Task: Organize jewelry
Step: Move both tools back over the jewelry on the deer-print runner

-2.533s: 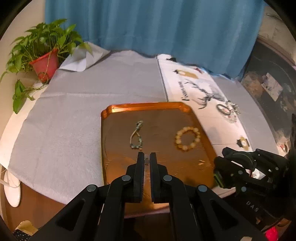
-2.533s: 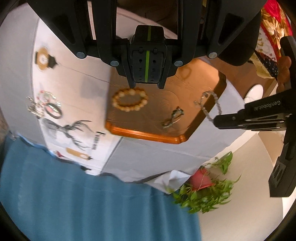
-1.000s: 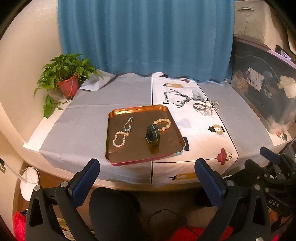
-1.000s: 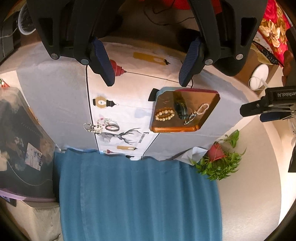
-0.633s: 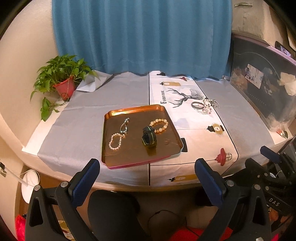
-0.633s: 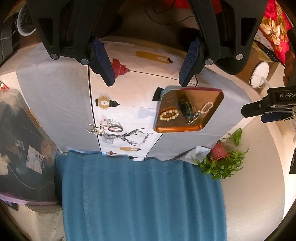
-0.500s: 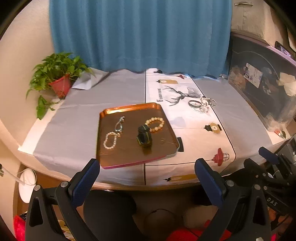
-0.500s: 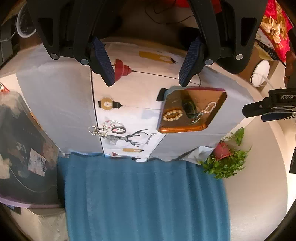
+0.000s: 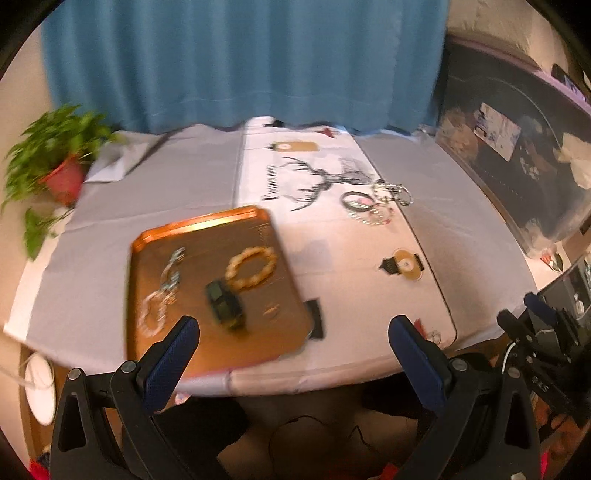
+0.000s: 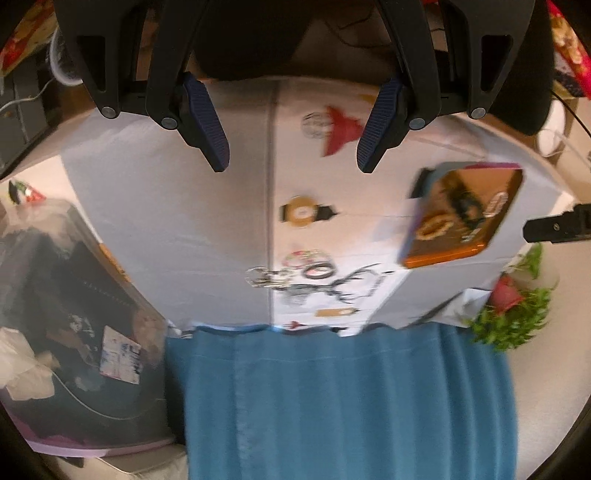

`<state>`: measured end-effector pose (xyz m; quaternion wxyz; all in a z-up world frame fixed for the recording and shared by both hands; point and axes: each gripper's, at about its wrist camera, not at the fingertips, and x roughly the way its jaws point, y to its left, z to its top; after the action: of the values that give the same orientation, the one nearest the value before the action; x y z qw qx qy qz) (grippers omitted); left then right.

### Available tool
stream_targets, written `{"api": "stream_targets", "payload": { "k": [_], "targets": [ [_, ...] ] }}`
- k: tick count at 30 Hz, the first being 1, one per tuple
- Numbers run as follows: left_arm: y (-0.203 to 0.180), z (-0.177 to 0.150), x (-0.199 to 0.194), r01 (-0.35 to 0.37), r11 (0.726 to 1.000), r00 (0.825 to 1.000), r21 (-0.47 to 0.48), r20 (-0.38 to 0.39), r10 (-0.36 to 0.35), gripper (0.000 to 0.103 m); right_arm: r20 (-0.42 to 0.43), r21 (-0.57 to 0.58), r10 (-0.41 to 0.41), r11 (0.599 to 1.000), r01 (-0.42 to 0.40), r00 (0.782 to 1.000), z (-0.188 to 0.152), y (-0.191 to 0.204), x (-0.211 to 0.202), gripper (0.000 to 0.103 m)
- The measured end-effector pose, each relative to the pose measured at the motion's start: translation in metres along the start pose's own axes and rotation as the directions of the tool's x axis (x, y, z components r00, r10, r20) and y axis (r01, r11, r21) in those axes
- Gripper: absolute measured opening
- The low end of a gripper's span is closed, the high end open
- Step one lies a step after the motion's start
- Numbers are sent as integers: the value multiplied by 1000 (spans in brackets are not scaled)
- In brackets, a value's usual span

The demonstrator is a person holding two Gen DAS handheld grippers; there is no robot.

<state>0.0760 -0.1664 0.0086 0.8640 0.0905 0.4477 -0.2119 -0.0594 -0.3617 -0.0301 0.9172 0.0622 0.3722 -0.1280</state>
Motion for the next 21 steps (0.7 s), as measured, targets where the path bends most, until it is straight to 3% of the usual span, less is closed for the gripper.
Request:
{"api": "stream_targets", "payload": {
  "k": [4, 12, 21],
  "targets": [
    [-27, 40, 50, 36, 997, 998, 73, -45, -33, 102, -22, -21, -66, 998, 66, 998, 28, -34, 45, 72],
    [-67, 111, 166, 99, 993, 984, 59, -152, -89, 102, -113, -40, -57, 998, 53, 992, 104, -95, 179, 72],
    [-90, 152, 252, 134, 990, 968, 51, -218, -120, 102, -185, -84, -21, 996, 6, 983, 150, -105, 293, 72]
  ]
}}
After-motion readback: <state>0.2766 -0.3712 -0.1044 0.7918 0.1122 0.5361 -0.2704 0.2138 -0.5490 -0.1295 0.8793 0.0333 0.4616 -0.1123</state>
